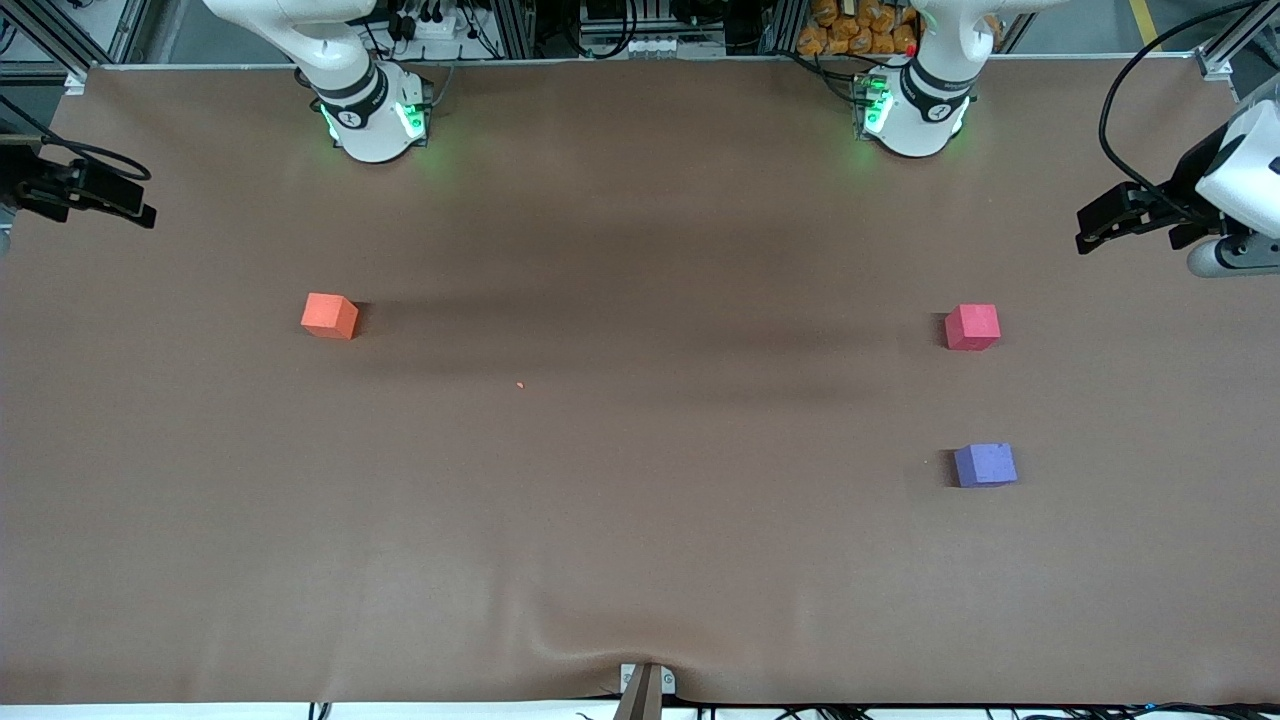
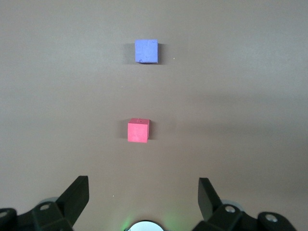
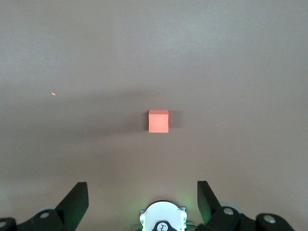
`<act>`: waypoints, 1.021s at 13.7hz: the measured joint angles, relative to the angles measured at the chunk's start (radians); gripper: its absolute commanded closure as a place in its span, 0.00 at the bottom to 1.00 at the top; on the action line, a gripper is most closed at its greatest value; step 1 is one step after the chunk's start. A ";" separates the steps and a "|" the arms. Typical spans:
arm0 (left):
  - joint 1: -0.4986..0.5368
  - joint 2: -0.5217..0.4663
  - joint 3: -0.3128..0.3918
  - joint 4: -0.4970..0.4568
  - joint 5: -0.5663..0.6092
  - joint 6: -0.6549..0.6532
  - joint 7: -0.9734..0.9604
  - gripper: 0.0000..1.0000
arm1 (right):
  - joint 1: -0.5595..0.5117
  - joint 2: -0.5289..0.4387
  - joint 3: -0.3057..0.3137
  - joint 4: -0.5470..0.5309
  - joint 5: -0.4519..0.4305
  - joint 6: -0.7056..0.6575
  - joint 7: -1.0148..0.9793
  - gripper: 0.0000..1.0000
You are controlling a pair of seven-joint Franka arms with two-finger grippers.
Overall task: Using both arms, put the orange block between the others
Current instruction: 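Move the right gripper toward the orange cube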
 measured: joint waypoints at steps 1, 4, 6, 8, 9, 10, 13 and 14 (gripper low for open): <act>0.000 0.000 0.000 -0.001 0.000 0.001 0.000 0.00 | 0.002 0.002 0.001 0.000 0.000 0.003 0.000 0.00; 0.000 0.003 0.000 -0.008 0.000 0.010 0.000 0.00 | 0.038 0.007 0.006 0.000 0.002 0.007 -0.001 0.00; -0.001 0.011 0.000 -0.012 0.000 0.020 0.000 0.00 | 0.082 0.011 0.009 0.000 0.002 0.007 -0.001 0.00; -0.001 0.020 0.000 -0.014 0.000 0.032 0.000 0.00 | 0.134 0.021 0.012 0.000 0.002 0.007 -0.001 0.00; -0.001 0.025 0.000 -0.014 0.000 0.036 0.000 0.00 | 0.155 0.029 0.012 0.000 0.001 0.008 0.000 0.00; -0.001 0.029 0.000 -0.014 0.000 0.040 0.000 0.00 | 0.169 0.043 0.012 -0.001 -0.001 0.008 0.000 0.00; -0.001 0.036 -0.001 -0.015 0.000 0.047 0.000 0.00 | 0.169 0.117 0.007 -0.004 -0.007 0.013 0.000 0.00; -0.001 0.036 -0.002 -0.015 0.000 0.050 0.000 0.00 | 0.168 0.140 0.004 -0.004 -0.024 0.018 -0.001 0.00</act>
